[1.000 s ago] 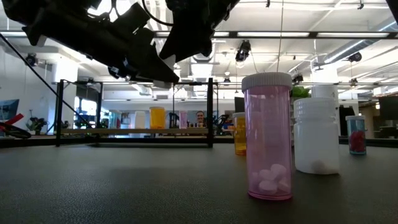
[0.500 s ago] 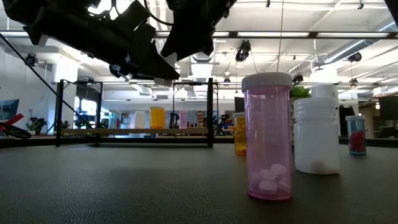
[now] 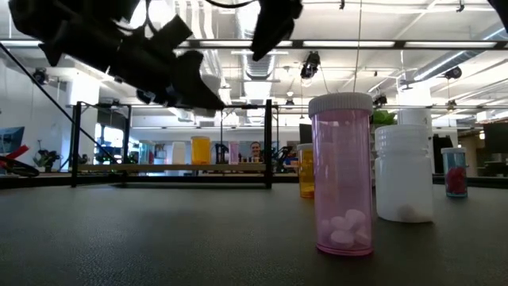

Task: Pick and place medicine bottles onto shelf by color
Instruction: Put the bottom left white pill bottle on the shelf aligned with the other white pill bottle

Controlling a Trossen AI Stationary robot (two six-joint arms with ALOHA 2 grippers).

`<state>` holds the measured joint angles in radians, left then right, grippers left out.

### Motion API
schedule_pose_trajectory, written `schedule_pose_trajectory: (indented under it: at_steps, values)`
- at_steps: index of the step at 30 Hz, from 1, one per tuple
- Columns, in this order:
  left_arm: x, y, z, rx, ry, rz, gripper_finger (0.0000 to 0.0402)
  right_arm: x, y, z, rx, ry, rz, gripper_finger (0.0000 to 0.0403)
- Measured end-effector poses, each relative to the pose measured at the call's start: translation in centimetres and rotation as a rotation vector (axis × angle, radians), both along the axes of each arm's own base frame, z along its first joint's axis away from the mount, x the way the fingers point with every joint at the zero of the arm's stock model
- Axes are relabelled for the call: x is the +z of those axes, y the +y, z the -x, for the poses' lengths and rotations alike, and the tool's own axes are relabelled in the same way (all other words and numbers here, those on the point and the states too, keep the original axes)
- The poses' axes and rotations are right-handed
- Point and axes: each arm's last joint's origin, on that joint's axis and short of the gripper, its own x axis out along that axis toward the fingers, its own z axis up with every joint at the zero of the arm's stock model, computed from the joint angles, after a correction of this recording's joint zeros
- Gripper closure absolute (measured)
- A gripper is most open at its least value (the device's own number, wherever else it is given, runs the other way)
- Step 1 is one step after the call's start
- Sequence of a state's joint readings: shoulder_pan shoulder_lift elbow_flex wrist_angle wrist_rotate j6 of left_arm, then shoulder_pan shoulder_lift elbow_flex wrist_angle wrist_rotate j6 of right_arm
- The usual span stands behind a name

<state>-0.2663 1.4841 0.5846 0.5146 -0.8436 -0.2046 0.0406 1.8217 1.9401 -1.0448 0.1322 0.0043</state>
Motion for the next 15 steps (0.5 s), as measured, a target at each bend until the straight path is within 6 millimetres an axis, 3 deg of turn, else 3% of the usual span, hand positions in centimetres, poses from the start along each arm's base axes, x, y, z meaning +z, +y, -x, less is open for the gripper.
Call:
schedule_pose_trajectory:
  at_steps: [8, 15]
  values:
    - [-0.5, 3.2, 1.0, 0.131, 0.087, -0.031, 0.0265, -0.7, -0.6, 1.8, -0.028, 0.111, 0.106, 0.0181]
    - [1.0, 5.7, 2.9, 0.204, 0.13, 0.042, 0.0265, -1.8, -2.0, 6.0, -0.122, 0.057, 0.08, 0.0182]
